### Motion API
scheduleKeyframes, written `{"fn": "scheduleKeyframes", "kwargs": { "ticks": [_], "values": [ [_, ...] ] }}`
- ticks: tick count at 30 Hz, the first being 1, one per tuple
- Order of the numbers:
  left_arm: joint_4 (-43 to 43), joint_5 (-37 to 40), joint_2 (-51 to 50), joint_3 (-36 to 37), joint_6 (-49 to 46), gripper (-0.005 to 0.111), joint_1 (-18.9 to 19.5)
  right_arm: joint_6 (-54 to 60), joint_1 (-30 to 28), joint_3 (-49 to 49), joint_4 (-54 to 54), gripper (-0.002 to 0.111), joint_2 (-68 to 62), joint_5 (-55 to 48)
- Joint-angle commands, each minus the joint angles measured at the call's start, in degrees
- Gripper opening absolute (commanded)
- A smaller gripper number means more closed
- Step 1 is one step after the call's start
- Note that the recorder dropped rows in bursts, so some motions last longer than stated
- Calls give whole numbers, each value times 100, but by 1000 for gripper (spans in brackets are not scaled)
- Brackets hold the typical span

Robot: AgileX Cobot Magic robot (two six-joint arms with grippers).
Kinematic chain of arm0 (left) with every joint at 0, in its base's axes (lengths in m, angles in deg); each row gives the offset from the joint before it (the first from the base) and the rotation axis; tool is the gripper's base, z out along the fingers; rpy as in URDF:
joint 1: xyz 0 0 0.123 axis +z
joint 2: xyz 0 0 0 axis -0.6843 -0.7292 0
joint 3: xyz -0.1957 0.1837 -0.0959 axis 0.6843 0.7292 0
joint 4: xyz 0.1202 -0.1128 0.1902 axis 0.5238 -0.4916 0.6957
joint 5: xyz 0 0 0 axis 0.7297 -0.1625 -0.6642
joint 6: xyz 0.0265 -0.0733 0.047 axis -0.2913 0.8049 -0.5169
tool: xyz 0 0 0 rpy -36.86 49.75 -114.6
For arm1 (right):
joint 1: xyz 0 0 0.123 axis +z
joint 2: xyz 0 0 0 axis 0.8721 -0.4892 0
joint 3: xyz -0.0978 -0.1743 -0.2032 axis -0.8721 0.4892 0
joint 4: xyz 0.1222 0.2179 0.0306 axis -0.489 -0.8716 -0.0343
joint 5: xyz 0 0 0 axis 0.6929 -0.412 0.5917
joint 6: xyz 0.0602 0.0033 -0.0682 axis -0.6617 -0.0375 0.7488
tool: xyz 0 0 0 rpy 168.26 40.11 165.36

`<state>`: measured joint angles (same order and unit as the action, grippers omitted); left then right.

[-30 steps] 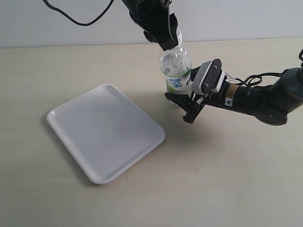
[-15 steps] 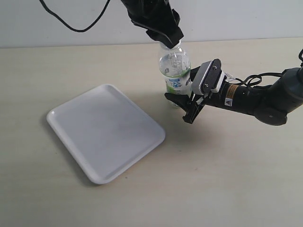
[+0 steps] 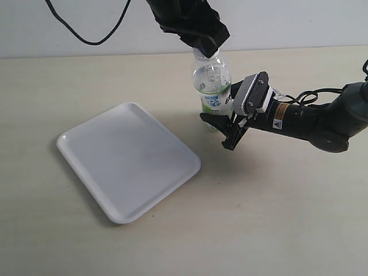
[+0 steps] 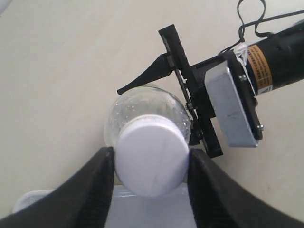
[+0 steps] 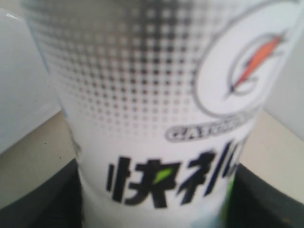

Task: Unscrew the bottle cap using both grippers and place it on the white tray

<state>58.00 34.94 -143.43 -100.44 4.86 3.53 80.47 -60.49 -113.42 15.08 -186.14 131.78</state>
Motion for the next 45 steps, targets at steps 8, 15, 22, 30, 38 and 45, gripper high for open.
{"fn": "scheduleKeyframes", "kwargs": {
  "ticks": [8,15,22,30,38,45],
  "values": [
    [-262,120,79,-4,153,39,-28,23,-13,14,12,0,-110,-702],
    [-262,-38,79,-4,153,67,-28,-49,-13,14,23,0,-110,-702],
    [-124,-63,124,-4,-270,65,-28,-79,-13,14,21,0,-110,-702],
    [37,-224,427,-4,-2985,65,-28,-80,-13,14,21,0,-110,-740],
    [-357,-372,231,-4,-5374,62,-28,-25,-13,14,21,0,-110,-748],
    [-344,-286,143,-4,-5374,61,-28,-27,-13,14,-2,0,-110,-748]
  ]
}}
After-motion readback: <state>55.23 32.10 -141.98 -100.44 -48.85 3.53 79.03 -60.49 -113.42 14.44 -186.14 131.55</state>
